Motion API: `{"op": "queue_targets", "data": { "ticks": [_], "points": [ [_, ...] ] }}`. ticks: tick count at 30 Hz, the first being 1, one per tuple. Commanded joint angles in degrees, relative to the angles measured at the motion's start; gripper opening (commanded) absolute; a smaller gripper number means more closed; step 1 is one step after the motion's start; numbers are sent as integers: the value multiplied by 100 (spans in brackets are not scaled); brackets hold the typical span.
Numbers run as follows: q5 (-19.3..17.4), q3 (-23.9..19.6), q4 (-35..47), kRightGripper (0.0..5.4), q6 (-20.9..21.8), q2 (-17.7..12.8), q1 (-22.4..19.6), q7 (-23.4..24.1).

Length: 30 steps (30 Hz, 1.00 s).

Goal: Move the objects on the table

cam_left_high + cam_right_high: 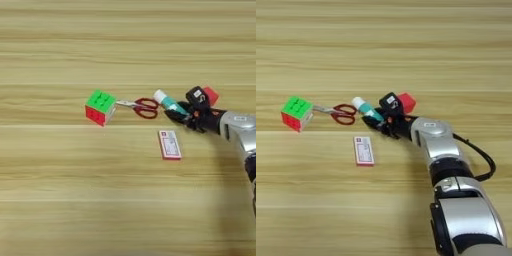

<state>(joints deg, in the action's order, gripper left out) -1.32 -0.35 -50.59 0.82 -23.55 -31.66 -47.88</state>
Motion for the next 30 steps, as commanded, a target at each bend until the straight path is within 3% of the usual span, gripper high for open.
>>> {"op": "queue_targets", "data": {
  "ticks": [1, 12, 30],
  "points": [
    [-51, -112, 194, 166, 153, -169, -542, 167],
    [-165, -222, 805, 166, 140, -164, -559, 263],
    [-452, -18, 3335, 166, -626, -69, 74, -151]
  ]
}}
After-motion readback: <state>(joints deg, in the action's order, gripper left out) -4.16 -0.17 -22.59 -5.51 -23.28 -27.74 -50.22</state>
